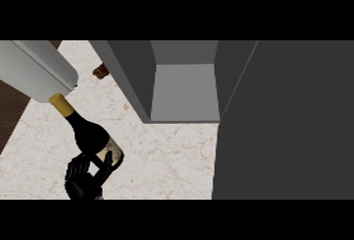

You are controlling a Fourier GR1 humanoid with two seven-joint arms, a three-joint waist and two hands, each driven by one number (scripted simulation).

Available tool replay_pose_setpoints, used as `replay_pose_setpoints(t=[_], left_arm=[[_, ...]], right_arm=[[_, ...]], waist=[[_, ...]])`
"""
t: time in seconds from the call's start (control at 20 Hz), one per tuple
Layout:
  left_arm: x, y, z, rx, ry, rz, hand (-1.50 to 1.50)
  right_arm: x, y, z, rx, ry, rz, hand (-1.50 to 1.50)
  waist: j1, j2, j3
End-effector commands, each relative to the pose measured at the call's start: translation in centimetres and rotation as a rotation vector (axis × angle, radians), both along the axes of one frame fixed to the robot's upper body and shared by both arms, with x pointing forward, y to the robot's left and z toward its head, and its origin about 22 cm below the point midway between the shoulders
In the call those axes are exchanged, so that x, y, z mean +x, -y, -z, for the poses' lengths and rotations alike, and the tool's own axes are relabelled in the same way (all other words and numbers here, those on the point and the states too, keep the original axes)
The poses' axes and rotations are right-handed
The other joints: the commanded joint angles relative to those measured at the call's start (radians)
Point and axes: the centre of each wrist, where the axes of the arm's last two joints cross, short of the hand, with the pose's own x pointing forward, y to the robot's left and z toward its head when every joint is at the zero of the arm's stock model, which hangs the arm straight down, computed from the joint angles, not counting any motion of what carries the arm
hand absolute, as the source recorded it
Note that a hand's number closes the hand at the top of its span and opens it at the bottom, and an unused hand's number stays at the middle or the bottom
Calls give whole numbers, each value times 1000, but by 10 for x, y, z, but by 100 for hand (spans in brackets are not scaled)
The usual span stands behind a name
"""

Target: Pick up the wine, place it into the cabinet and close the cabinet

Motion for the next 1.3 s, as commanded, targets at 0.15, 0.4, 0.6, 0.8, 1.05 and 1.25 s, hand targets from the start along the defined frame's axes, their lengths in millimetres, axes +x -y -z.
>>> replay_pose_setpoints(t=[0.15,0.4,0.6,0.8,1.05,1.25], left_arm=[[7,-2,5,35,-8,8,150],[-23,-21,6,43,-24,532,150],[-52,-39,10,2,3,841,150],[-56,-51,-2,1,95,926,150],[-35,-35,-33,-18,220,974,150],[-14,-22,-37,32,222,940,150]], right_arm=[[3,-13,12,-5,15,6,-150],[3,-1,5,-5,-12,11,-150],[6,-4,2,-6,-14,0,-150],[3,-2,17,-5,-20,22,-150],[11,-10,7,1,-17,36,-150],[-5,0,10,-4,-29,12,-150]], waist=[[-6,10,-19],[-18,10,-18],[-6,11,-20],[-1,7,-18],[8,6,-17],[-5,8,-18]])
